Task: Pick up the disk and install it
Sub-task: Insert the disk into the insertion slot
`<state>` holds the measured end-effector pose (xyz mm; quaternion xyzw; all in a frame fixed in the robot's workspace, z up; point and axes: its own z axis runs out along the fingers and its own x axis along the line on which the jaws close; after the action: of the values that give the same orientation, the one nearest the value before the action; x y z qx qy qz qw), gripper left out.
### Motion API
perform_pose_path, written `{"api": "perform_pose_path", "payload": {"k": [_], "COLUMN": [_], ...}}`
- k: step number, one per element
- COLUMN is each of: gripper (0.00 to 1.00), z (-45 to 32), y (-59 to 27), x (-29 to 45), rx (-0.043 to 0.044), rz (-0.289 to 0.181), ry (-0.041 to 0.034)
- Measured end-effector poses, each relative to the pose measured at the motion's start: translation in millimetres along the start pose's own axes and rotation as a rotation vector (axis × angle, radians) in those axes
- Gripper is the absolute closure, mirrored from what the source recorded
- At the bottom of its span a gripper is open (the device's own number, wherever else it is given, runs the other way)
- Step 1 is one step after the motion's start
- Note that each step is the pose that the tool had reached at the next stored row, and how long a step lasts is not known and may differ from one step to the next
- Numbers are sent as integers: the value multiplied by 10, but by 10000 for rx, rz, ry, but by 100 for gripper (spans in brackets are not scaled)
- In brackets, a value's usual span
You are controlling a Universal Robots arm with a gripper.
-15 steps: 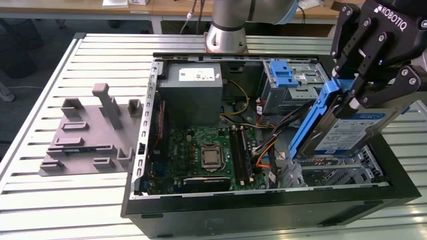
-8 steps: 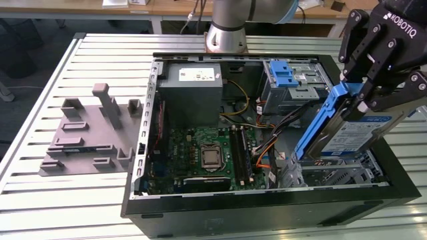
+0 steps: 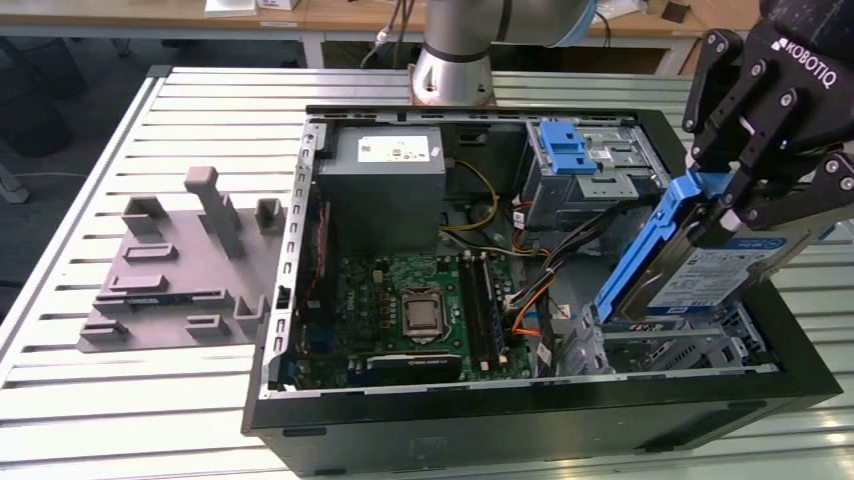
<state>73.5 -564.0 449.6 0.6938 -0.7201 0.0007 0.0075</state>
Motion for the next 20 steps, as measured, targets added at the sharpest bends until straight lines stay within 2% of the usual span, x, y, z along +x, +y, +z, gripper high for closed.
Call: {"api": "perform_pose_path", "payload": {"k": [13,20], "gripper": [64,64], "z": [106,202], "y": [-13,-16], "x": [-2,-3], "rx": [-4,-10], "rz": [9,9], "ry": [-1,-1]}}
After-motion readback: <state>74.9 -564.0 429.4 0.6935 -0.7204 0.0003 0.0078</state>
